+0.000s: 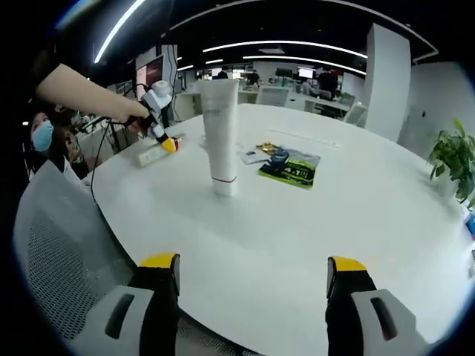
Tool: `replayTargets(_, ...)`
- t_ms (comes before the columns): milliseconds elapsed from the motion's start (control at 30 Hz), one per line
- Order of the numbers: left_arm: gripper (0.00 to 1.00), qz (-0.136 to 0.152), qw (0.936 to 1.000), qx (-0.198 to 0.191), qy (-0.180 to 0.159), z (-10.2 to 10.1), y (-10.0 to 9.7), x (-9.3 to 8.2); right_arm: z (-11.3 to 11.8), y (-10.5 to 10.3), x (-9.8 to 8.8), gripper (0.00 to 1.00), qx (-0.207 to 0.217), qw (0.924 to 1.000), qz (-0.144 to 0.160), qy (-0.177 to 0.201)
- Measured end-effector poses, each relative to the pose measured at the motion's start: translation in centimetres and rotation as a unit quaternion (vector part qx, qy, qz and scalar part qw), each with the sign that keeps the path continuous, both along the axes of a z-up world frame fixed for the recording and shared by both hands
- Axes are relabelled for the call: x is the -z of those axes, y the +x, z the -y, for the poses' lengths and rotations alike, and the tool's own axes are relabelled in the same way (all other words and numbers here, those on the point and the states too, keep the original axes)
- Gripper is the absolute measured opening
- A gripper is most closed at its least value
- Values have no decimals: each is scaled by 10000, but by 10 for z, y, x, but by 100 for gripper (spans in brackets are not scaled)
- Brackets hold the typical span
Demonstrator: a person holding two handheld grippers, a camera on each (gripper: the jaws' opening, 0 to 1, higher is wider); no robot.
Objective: Arrange the skincare products in the storage area until every visible bottle or jar stands upright without overlapping.
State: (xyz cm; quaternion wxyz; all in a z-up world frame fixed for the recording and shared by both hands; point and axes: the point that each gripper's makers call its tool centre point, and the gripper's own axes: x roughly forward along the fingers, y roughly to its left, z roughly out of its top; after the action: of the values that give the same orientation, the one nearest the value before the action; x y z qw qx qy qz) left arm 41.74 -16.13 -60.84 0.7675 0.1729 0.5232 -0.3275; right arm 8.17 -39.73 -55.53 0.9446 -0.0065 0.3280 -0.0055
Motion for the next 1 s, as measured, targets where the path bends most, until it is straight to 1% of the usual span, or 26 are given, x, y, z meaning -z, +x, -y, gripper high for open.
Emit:
replayTargets(133, 24, 12, 10000, 28, -49, 0, 1, -1, 1, 0, 0, 86, 11, 10000, 2, -8)
replayTargets(200, 24, 68, 9996, -61, -265, 2, 3, -7, 0, 0, 0, 86, 10, 10000, 1, -12)
replayTargets(300, 24, 96, 9960, -217, -860, 9, 4, -26, -1, 0, 0, 86, -28, 10000, 0, -11)
replayTargets(333, 24, 121, 9948, -244, -985, 9, 4, -31, -2, 0, 0, 86, -46, 10000, 6, -10)
replayTargets(367, 24, 147, 9937, -290, -1068, 9, 5, -35, -3, 1, -2, 86, -62, 10000, 31, 2)
replayTargets(400, 24, 200, 9922, -209, -1214, 9, 3, -41, -3, 1, -3, 86, -64, 10000, 34, 1)
replayTargets(433, 23, 227, 9915, -220, -1263, 8, 3, -44, -3, 1, -1, 86, -67, 10000, 20, -13)
replayTargets(533, 23, 356, 9870, -264, -1545, 5, 3, -55, -2, 1, -1, 86, -76, 10000, 29, -33)
replayTargets(567, 23, 362, 9859, -333, -1600, 3, 4, -57, -2, 1, -1, 86, -80, 10000, 24, -44)
replayTargets(633, 23, 499, 9800, -226, -1914, 7, 4, -66, -2, 1, -1, 86, -88, 9999, 28, -51)
replayTargets(733, 23, 570, 9756, -294, -2100, 4, 5, -76, -3, 1, -2, 86, -122, 9999, 18, -78)
replayTargets(800, 23, 624, 9706, -316, -2304, 3, 2, -89, -3, 1, -1, 86, -142, 9998, 15, -99)
replayTargets(833, 23, 654, 9666, -348, -2452, 3, -1, -97, -3, 1, -1, 86, -149, 9998, 12, -104)
replayTargets(867, 23, 661, 9648, -355, -2520, 4, -2, -100, -3, 1, -1, 86, -157, 9998, 8, -115)
replayTargets(900, 23, 713, 9575, -423, -2761, 5, -4, -111, -3, 1, -1, 86, -160, 9998, 3, -127)
replayTargets(933, 23, 693, 9532, -475, -2904, 5, -8, -117, -3, 1, -1, 86, -156, 9998, 10, -132)
replayTargets(967, 23, 710, 9454, -479, -3144, 6, -12, -128, -3, 1, -2, 87, -151, 9998, 22, -131)
replayTargets(1000, 23, 733, 9404, -473, -3287, 7, -13, -134, -1, 2, 1, 87, -149, 9998, 28, -148)
